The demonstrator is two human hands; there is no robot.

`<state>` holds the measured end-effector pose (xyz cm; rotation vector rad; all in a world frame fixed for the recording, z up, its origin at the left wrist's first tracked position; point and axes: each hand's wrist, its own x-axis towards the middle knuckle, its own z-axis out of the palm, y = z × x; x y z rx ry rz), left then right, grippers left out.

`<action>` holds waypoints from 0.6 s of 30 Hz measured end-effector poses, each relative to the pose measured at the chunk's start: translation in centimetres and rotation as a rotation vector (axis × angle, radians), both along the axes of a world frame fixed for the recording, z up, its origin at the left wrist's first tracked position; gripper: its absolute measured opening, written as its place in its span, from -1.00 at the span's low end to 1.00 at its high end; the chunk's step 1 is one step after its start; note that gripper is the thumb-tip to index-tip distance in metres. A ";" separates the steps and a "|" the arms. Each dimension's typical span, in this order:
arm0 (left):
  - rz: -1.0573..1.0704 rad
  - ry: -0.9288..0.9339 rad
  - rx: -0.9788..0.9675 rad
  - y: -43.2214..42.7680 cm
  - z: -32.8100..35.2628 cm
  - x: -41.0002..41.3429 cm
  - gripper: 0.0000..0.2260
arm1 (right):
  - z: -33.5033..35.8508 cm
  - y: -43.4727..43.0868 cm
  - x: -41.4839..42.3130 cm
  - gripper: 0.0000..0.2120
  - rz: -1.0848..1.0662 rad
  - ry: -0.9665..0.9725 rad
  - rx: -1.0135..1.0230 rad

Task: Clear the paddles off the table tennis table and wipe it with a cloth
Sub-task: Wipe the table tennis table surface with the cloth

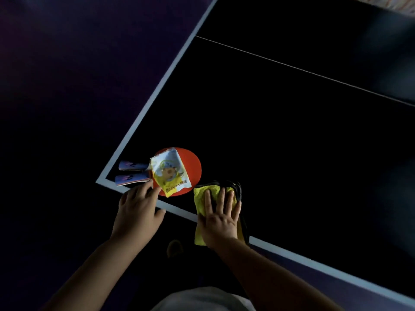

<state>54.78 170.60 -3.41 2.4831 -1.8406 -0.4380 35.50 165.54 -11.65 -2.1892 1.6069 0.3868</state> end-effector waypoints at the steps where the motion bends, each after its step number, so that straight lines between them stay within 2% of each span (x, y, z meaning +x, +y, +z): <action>1: -0.042 0.009 -0.013 -0.8 -0.1 0.0 -0.48 | -0.2 -0.2 -0.8 -0.32 0.014 0.009 -0.016; 5: -0.200 0.050 -0.089 -4.0 -0.1 -1.4 -0.44 | -0.2 -2.0 -4.4 -0.35 0.073 0.027 -0.062; 11: -0.409 0.041 -0.142 -6.4 -0.8 -3.4 -0.43 | -0.6 -4.7 -10.7 -0.31 -0.116 0.086 -0.142; 18: -0.493 0.010 -0.175 -8.1 -0.7 -4.1 -0.40 | -0.1 -6.9 -18.1 -0.32 -0.341 0.139 -0.146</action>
